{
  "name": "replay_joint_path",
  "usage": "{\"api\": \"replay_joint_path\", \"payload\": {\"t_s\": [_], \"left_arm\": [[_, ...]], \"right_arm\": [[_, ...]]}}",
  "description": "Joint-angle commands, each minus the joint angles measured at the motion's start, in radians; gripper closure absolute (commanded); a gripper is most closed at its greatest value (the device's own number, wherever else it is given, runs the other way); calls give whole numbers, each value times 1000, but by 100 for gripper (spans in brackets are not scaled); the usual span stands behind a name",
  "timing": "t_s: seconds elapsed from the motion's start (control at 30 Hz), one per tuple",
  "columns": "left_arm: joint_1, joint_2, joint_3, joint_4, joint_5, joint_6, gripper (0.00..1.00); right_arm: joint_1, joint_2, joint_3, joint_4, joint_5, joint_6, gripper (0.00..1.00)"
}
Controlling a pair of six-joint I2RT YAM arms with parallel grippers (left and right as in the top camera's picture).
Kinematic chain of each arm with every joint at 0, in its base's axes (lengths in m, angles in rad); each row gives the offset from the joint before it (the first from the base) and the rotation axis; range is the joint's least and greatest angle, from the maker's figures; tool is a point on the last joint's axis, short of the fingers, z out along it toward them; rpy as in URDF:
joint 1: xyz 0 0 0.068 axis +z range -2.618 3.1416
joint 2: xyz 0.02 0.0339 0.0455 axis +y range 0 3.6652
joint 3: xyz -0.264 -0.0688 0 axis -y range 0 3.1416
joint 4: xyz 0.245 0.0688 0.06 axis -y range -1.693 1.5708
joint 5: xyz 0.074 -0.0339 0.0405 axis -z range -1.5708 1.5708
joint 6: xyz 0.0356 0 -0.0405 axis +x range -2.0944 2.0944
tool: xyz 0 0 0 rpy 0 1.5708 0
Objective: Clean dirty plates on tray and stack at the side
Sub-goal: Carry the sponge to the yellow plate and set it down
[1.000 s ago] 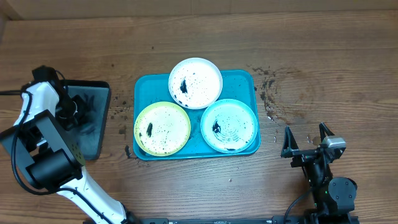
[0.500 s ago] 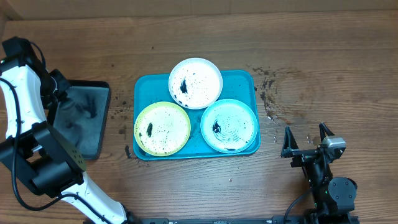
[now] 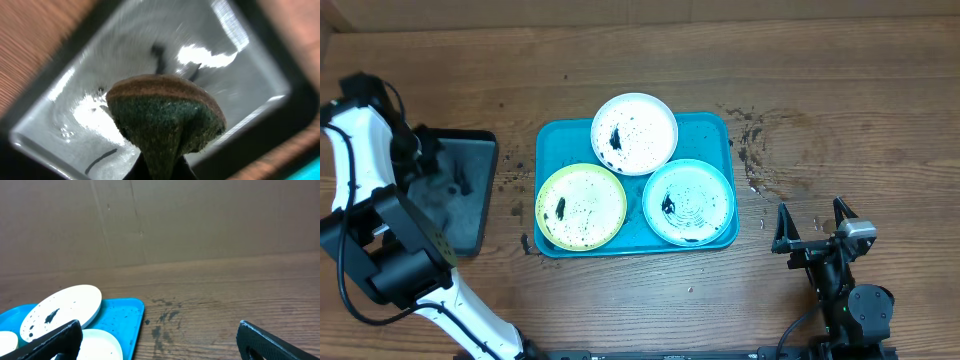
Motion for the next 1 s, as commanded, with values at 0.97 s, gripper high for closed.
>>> {"api": "replay_joint_path", "payload": {"t_s": [0.97], "left_arm": [[-216,-199,121,-475,397,241,96]], "right_arm": [[3,-7,-10,6,10,0,0]]}}
